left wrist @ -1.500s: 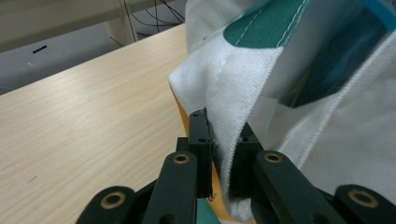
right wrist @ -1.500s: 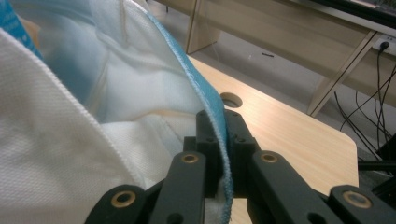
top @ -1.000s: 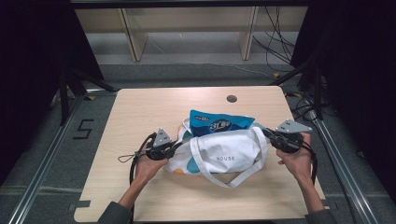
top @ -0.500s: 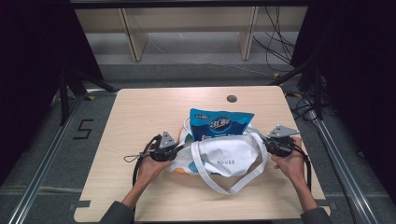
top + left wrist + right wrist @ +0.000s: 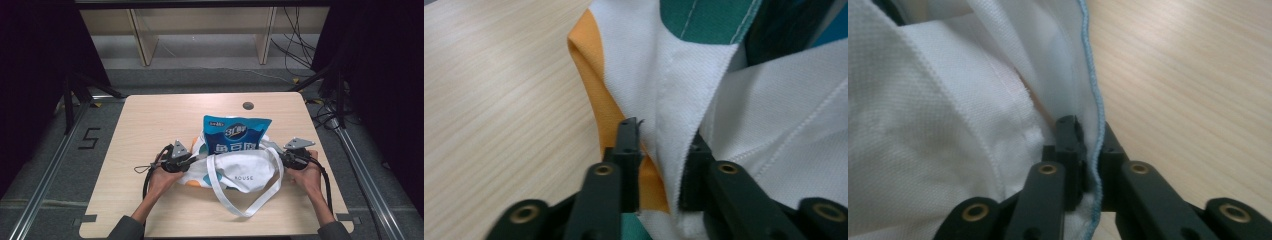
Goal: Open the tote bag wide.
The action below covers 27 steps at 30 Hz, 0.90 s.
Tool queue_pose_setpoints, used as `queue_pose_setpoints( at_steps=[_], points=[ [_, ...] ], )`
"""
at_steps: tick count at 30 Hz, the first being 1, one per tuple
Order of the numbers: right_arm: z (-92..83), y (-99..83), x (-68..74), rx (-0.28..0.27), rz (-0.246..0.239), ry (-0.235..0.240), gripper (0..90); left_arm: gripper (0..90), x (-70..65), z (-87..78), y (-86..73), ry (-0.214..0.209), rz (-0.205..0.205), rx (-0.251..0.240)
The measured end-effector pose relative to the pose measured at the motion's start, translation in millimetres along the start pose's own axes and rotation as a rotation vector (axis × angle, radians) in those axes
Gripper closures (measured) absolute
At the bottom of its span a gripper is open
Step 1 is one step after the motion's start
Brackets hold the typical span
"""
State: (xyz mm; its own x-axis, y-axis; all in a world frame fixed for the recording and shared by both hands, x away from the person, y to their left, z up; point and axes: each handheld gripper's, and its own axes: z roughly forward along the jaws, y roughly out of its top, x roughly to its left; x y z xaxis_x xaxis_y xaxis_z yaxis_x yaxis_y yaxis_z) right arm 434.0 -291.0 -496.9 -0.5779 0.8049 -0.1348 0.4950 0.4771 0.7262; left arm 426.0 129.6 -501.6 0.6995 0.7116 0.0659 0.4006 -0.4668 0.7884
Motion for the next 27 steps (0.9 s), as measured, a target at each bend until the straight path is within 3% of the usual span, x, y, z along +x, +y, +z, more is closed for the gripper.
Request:
queue_pose_setpoints(
  at_steps=[1,2,4,5,7,9,10,11,14,16,17,18,20,21,23,24,25,26,27],
  points=[
    [-1.3,2.0,0.1,0.000,-0.002,-0.007,80.2,71.9,1.9,-2.8,0.8,-0.020,0.002,-0.006],
    [-3.8,4.0,-0.4,0.000,0.016,-0.019,76.0,69.4,2.0,-6.1,1.8,-0.028,-0.028,-0.018],
    [-11.0,6.7,-7.7,-0.026,0.065,-0.014,68.8,60.0,4.9,-15.2,4.5,0.004,-0.035,-0.018],
    [-16.2,8.1,-14.5,-0.066,0.093,-0.010,67.0,56.2,5.9,-17.7,5.5,0.006,-0.045,-0.029],
    [-27.3,10.9,-19.8,-0.064,0.160,0.026,64.2,51.2,7.8,-25.0,8.6,-0.002,-0.095,-0.041],
    [-39.6,13.4,-24.7,-0.097,0.165,0.022,62.3,49.8,8.0,-33.3,13.3,-0.019,-0.153,-0.071],
    [-56.5,16.9,-26.8,-0.130,0.168,-0.003,61.5,50.0,8.1,-37.7,15.1,-0.015,-0.144,-0.066],
    [-56.5,16.9,-26.8,-0.130,0.168,-0.003,61.5,50.0,6.6,-41.6,17.2,-0.015,-0.149,-0.086],
    [-83.9,24.0,-25.8,-0.173,0.174,0.001,62.7,52.0,0.7,-56.0,23.6,-0.037,-0.127,-0.102],
    [-97.4,27.4,-19.6,-0.189,0.149,0.041,68.1,56.6,-4.6,-62.1,27.0,-0.037,-0.116,-0.124],
    [-104.3,30.1,-10.5,-0.200,0.091,0.087,79.7,61.6,-6.5,-64.5,28.3,-0.041,-0.109,-0.135],
    [-104.3,30.1,-10.5,-0.200,0.091,0.087,79.7,61.6,-8.8,-66.5,29.9,-0.036,-0.096,-0.144],
    [-108.7,35.3,6.1,-0.205,0.036,0.134,85.8,65.1,-13.2,-69.1,32.7,-0.048,-0.088,-0.160],
    [-109.8,39.8,15.6,-0.198,-0.007,0.164,87.5,68.0,-15.5,-69.9,33.6,-0.061,-0.095,-0.171],
    [-109.0,45.1,31.0,-0.204,-0.046,0.210,89.3,70.8,-19.9,-71.9,35.6,-0.092,-0.097,-0.196],
    [-105.6,48.6,47.9,-0.197,-0.088,0.267,90.0,73.4,-22.3,-72.0,36.8,-0.104,-0.107,-0.207],
    [-105.6,48.6,47.9,-0.197,-0.088,0.267,90.0,73.4,-25.6,-72.6,38.6,-0.116,-0.116,-0.216],
    [-98.6,49.3,66.8,-0.169,-0.123,0.331,90.0,74.3,-28.6,-72.2,40.7,-0.130,-0.094,-0.229],
    [-98.6,49.3,66.8,-0.169,-0.123,0.331,90.0,74.3,-31.1,-71.8,41.4,-0.128,-0.082,-0.232]
  ],
)
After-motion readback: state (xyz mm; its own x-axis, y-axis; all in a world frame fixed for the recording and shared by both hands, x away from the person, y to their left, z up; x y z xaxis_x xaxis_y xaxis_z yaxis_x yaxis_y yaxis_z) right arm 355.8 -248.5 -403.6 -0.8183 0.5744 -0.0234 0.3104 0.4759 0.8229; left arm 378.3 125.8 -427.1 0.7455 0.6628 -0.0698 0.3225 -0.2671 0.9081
